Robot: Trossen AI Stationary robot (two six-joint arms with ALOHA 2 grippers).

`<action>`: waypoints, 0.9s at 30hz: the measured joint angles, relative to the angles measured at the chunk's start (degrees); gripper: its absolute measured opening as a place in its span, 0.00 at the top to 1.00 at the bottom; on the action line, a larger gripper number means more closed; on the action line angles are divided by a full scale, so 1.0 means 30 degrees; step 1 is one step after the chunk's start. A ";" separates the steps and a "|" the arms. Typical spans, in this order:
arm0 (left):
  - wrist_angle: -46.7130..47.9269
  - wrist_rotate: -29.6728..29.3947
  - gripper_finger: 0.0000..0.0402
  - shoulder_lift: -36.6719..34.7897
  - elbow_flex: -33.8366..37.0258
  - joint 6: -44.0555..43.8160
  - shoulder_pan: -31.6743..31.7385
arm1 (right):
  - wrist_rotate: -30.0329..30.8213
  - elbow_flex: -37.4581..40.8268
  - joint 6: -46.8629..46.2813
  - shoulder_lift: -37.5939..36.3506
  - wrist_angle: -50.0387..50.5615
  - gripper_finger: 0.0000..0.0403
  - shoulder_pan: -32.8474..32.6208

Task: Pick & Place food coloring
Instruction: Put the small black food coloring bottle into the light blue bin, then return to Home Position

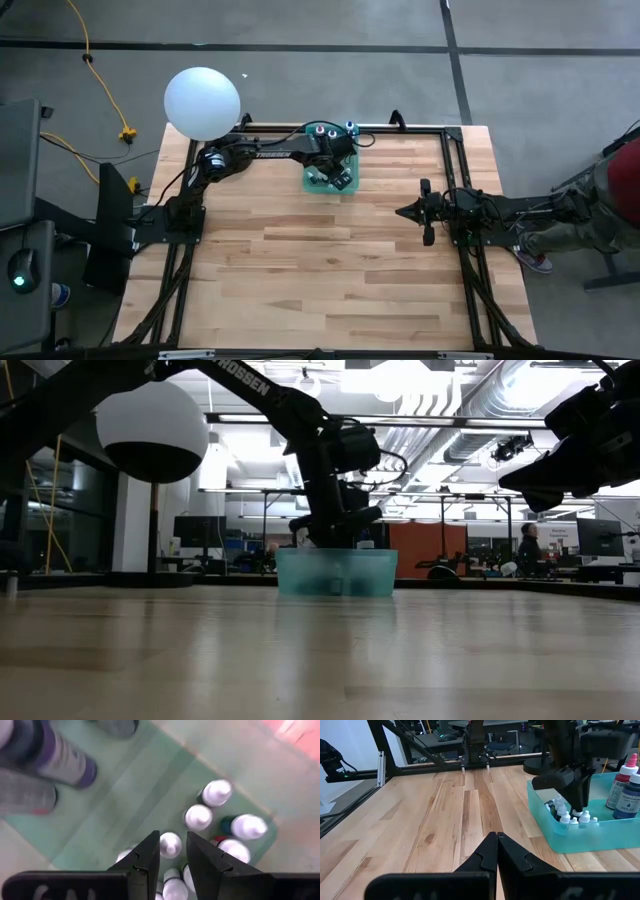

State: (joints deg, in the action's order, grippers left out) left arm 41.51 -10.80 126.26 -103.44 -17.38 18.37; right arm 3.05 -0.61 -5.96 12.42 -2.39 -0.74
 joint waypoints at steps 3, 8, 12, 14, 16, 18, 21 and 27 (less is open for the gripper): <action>-0.0206 -0.0018 0.77 -0.0215 -0.0007 0.0403 0.0000 | 0.0000 -0.0001 0.0003 -0.0001 0.0000 1.00 -0.0001; -0.0140 -0.0011 0.77 -0.0314 -0.0326 0.1250 0.0000 | 0.0000 -0.0004 0.0007 0.0002 0.0000 1.00 0.0002; -0.0297 0.0233 0.76 -0.0324 -0.1247 0.2388 -0.0135 | 0.0000 -0.0005 0.0004 0.0000 0.0000 1.00 -0.0002; -0.0150 0.0359 0.73 -0.0321 -0.1794 0.2879 -0.0237 | 0.0000 0.0001 0.0007 -0.0005 0.0000 1.00 -0.0005; -0.0244 0.0462 0.68 -0.0391 -0.2434 0.3381 -0.0382 | 0.0000 -0.0001 0.0003 -0.0001 0.0000 1.00 -0.0005; -0.0418 0.0433 0.63 -0.0466 -0.3134 0.3804 -0.0650 | 0.0000 0.0003 0.0007 -0.0005 0.0000 1.00 -0.0004; -0.0162 0.0434 0.54 -0.0466 -0.4408 0.4318 -0.1290 | 0.0000 0.0003 0.0007 -0.0003 0.0000 1.00 -0.0005; -0.0666 0.1839 0.46 -0.1077 -0.5952 0.6284 -0.3473 | 0.0000 -0.0001 0.0003 -0.0004 0.0000 1.00 -0.0005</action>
State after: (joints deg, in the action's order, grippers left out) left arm 39.51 -5.28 123.03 -121.29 1.47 7.95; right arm 3.05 -0.61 -5.95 12.41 -2.39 -0.75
